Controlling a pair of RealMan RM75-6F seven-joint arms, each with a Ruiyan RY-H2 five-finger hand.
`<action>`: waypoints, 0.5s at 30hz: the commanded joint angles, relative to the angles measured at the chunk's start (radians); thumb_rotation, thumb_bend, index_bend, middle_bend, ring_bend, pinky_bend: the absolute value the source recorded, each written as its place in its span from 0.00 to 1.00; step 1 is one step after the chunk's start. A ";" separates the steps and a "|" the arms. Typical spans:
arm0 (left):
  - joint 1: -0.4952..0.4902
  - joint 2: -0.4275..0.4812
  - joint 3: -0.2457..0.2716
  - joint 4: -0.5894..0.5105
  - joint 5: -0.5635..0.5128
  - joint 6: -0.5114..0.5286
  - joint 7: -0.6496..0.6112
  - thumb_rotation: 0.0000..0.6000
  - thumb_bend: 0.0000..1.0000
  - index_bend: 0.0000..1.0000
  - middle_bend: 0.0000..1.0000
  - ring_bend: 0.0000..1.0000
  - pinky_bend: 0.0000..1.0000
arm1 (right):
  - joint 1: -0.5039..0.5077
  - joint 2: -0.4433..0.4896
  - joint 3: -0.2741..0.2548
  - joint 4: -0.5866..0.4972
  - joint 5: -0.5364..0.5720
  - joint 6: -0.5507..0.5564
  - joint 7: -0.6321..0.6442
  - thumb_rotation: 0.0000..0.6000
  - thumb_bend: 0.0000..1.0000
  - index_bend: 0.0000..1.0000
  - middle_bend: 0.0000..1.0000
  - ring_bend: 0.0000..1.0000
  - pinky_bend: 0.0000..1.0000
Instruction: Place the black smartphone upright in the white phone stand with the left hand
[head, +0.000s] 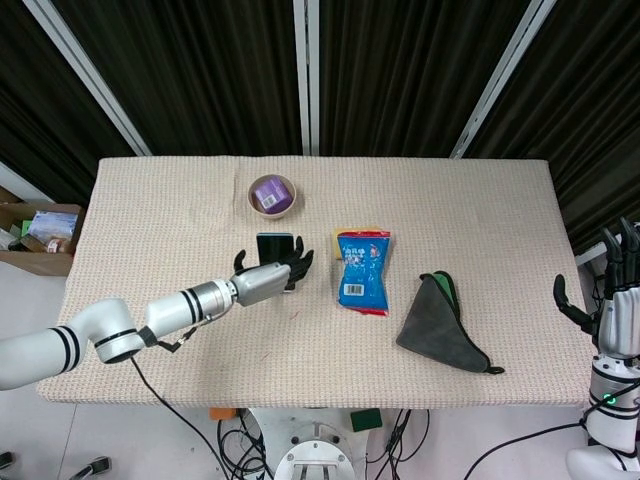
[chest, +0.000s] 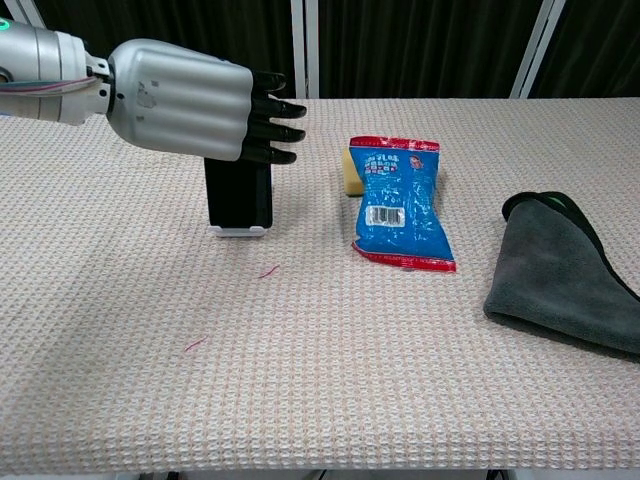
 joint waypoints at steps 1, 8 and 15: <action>0.018 0.016 -0.014 -0.023 -0.033 0.007 0.030 1.00 0.09 0.00 0.01 0.00 0.16 | -0.001 0.003 -0.001 -0.003 -0.002 0.003 -0.001 1.00 0.44 0.00 0.00 0.00 0.00; 0.168 0.130 -0.016 -0.170 -0.134 0.180 0.063 1.00 0.05 0.00 0.00 0.00 0.15 | -0.013 0.017 -0.002 -0.013 0.001 0.012 0.010 1.00 0.44 0.00 0.00 0.00 0.00; 0.461 0.167 0.034 -0.186 -0.115 0.691 -0.312 1.00 0.02 0.00 0.03 0.01 0.16 | -0.039 0.016 -0.026 0.014 0.009 0.007 0.027 1.00 0.44 0.00 0.00 0.00 0.00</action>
